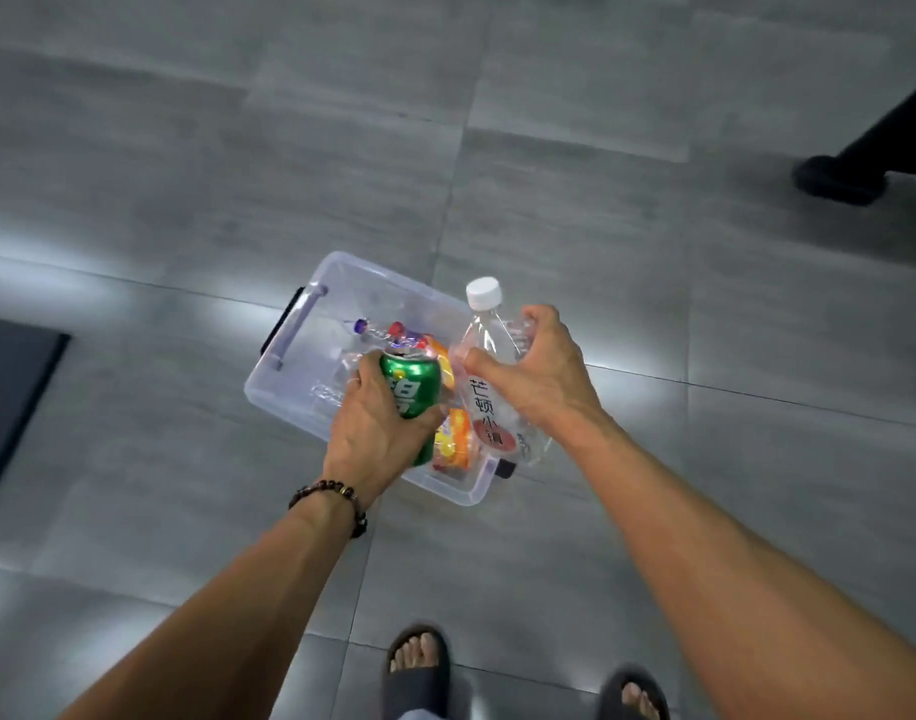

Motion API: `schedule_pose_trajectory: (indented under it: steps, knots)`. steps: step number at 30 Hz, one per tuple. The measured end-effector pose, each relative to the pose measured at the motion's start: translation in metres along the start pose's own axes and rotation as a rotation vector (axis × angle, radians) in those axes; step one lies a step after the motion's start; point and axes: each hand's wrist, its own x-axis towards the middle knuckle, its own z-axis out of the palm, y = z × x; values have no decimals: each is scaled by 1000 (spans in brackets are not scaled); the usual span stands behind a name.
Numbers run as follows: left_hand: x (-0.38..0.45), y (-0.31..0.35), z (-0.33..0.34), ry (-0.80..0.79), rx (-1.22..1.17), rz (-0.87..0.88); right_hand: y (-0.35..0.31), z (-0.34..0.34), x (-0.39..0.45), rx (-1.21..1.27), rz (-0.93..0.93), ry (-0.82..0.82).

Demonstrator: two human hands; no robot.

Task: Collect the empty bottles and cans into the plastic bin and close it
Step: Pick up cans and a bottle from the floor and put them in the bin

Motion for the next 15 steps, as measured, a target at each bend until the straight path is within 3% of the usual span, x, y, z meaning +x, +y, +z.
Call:
schedule_pose_trajectory:
  steps: [8, 15]
  knots:
    - [12, -59, -42, -109, 29, -86, -53, 63, 37, -154, -88, -96]
    - [-14, -45, -58, -230, 315, 159, -48, 32, -4, -319, -133, -160]
